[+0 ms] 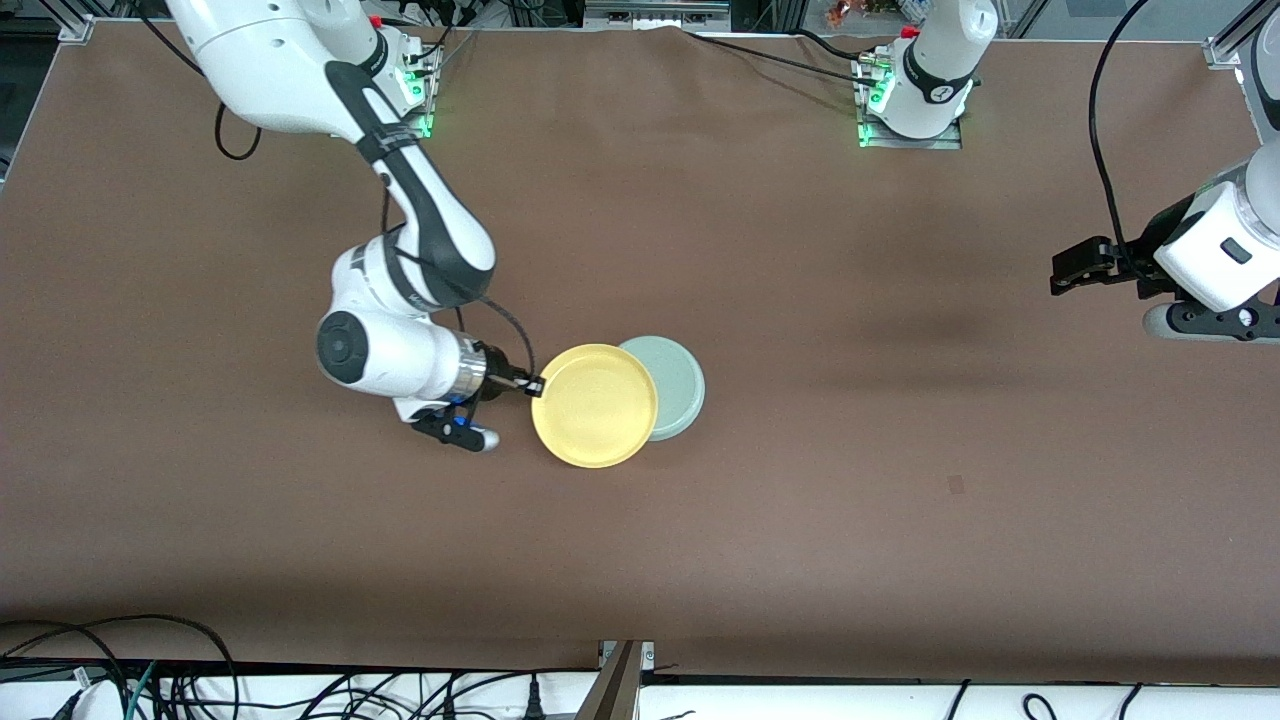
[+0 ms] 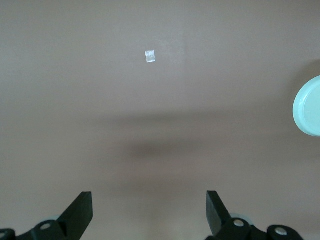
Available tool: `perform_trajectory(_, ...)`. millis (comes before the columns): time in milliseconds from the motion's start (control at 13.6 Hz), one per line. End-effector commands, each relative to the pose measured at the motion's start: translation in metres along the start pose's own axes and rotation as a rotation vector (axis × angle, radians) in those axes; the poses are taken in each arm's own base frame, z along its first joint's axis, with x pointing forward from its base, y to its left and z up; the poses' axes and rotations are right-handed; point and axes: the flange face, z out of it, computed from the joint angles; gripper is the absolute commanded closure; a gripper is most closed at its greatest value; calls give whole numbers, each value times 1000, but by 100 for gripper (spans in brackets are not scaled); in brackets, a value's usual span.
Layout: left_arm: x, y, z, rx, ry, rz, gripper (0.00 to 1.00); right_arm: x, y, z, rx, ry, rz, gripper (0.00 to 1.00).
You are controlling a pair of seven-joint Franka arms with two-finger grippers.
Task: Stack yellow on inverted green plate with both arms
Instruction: 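Carry the yellow plate with the right gripper onto the green plate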
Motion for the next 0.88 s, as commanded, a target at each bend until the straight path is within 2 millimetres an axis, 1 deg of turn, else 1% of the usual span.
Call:
perform_trajectory(0,-1,-3,-2,-18,0,18,0,-7,-9,26,-10,5,4,100)
perform_trajectory(74,-1,-4,-2,-19,0,16,0,-14,-16,37,-9,12,-12,100)
perform_trajectory(221,-1,-3,-2,-18,0,18,0,-25,-24,48,-8,21,-30,100)
perform_trajectory(295,-1,-3,-2,-18,0,18,0,-35,-29,55,-18,13,-46,100)
perform_trajectory(368,-1,-3,-2,-18,0,18,0,-44,-29,65,-33,3,-57,100)
perform_trajectory(589,-1,-3,-1,-18,-3,18,0,-46,-25,73,-51,16,-80,100)
perform_trajectory(663,-1,-4,-2,-19,0,16,0,-48,-26,71,-52,14,-76,87)
perform_trajectory(736,-1,-3,-2,-18,0,18,0,-48,-27,71,-53,15,-78,1)
perform_trajectory(810,0,-3,-1,-18,-1,18,0,-47,-28,65,-54,23,-85,0)
